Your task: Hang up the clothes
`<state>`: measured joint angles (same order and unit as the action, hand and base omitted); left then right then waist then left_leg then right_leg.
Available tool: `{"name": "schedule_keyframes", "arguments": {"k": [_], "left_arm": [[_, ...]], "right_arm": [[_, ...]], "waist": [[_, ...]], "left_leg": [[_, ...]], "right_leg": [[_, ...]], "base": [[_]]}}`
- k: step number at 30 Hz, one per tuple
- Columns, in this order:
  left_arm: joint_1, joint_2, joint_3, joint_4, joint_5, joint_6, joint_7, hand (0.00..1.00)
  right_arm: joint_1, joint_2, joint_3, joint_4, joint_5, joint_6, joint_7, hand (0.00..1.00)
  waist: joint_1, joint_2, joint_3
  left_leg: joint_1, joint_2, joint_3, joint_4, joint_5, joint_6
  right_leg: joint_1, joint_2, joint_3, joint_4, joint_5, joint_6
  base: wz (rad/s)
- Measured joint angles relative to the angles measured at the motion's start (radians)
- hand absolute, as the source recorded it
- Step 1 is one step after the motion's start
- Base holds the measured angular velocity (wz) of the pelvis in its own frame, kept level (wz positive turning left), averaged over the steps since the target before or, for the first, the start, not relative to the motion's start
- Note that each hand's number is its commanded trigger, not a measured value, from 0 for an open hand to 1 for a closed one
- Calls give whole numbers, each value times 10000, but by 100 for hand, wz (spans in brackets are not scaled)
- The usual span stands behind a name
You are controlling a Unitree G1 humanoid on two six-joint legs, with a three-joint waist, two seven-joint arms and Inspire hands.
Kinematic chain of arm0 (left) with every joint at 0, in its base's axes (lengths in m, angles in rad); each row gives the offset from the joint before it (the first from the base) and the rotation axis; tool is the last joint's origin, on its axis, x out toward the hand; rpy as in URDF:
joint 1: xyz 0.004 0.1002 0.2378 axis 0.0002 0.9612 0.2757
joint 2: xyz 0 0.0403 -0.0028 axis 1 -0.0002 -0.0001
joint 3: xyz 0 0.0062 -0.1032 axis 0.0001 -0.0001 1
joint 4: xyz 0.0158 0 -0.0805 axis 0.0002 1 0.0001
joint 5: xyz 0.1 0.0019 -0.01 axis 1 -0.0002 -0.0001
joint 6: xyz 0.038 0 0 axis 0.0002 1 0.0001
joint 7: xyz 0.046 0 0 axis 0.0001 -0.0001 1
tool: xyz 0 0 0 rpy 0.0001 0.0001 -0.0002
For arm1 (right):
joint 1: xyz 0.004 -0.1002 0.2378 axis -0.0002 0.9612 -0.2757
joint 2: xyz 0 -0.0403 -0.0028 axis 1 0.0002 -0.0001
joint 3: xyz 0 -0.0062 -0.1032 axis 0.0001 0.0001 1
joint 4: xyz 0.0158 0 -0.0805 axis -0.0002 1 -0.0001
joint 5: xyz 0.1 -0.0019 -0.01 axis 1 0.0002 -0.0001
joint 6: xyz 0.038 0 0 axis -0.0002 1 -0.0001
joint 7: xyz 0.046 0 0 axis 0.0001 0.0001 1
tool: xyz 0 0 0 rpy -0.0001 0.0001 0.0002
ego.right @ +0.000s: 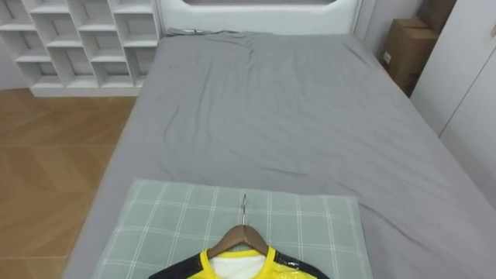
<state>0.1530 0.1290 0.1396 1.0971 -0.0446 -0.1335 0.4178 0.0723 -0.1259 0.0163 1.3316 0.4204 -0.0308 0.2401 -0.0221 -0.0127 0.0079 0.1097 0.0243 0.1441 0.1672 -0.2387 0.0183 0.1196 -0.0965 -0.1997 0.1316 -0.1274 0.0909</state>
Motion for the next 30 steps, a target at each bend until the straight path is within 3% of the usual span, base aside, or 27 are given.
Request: {"name": "schedule_keyframes", "arguments": {"k": [5,7,11,14,16,25,30], "left_arm": [[-33,7,9,-212,201,-413,900,0],[-36,16,0,-261,476,-417,1327,0],[77,22,-34,-962,1635,-418,2231,0],[82,35,-91,-1555,3085,-434,2802,0],[-22,142,-450,-1863,3800,-522,3226,0],[-83,204,-681,-2970,5814,-561,4026,0],[-91,200,-864,-3615,7552,-546,4258,0]], "right_arm": [[40,5,8,-5,14,-143,-177,0],[48,5,14,-13,25,-143,-187,0],[70,1,7,-31,-22,-117,-191,0],[69,-10,9,-76,-167,-138,-212,0],[44,-32,61,-70,-99,-145,-216,0],[28,-37,27,-66,-119,-136,-311,0],[-39,-39,11,-53,-338,-138,-276,0]], "waist": [[17,25,17],[-17,39,16],[-9,44,15],[-22,63,3],[-61,56,-9],[-293,58,-61],[-315,25,-92]], "left_leg": [[213,-2,-82,-41,0,0],[246,-2,-106,-49,-1,-1],[218,-2,-103,-52,-1,-1],[216,-1,-109,-11,-1,-2],[207,-2,-139,-4,1,-3],[226,-1,-125,-10,1,-4],[227,-7,-130,16,2,-5]], "right_leg": [[225,2,-53,-5,0,0],[265,2,-80,-7,-1,1],[238,3,-86,-7,-1,1],[253,2,-86,-6,-1,1],[257,1,-120,-3,-1,1],[199,-1,-128,-2,-1,1],[227,-12,-111,-2,-1,1]], "base": [[5],[2],[0],[0],[2],[0],[0]]}}
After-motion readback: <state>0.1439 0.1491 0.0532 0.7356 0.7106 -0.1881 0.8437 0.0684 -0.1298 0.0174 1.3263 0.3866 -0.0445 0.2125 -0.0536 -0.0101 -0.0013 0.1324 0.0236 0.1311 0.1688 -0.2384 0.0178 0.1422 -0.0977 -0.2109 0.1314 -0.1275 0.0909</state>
